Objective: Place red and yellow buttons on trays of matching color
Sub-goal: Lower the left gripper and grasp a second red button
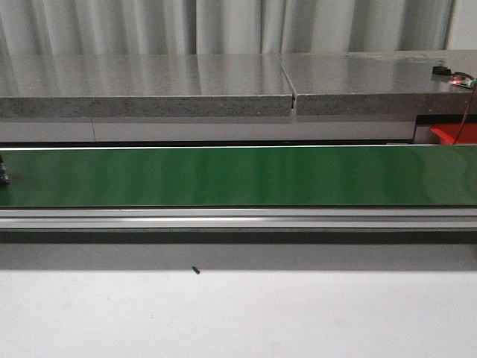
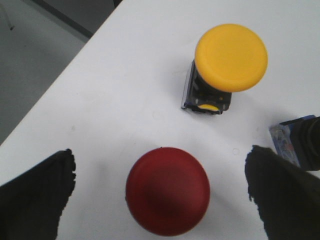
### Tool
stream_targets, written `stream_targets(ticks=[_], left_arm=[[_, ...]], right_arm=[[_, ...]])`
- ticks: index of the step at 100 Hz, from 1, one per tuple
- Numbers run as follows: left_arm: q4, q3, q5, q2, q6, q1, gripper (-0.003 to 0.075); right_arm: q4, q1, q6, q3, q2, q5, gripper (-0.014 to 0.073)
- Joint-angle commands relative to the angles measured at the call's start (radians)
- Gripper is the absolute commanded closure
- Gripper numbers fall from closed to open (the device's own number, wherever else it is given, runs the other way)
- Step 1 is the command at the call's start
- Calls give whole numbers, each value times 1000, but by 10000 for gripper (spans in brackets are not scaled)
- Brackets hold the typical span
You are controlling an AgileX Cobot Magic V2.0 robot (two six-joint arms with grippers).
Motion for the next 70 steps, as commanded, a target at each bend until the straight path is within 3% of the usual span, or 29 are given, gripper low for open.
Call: stream_targets(ticks=[1, 33, 70], left_arm=[[-9, -33, -33, -50, -6, -3, 73], [-9, -33, -37, -50, -6, -3, 219], [-11, -33, -20, -50, -6, -3, 573]], right_arm=[[17, 1, -9, -27, -4, -56, 662], [17, 1, -9, -27, -4, -56, 662], [17, 1, -9, -27, -4, -56, 662]])
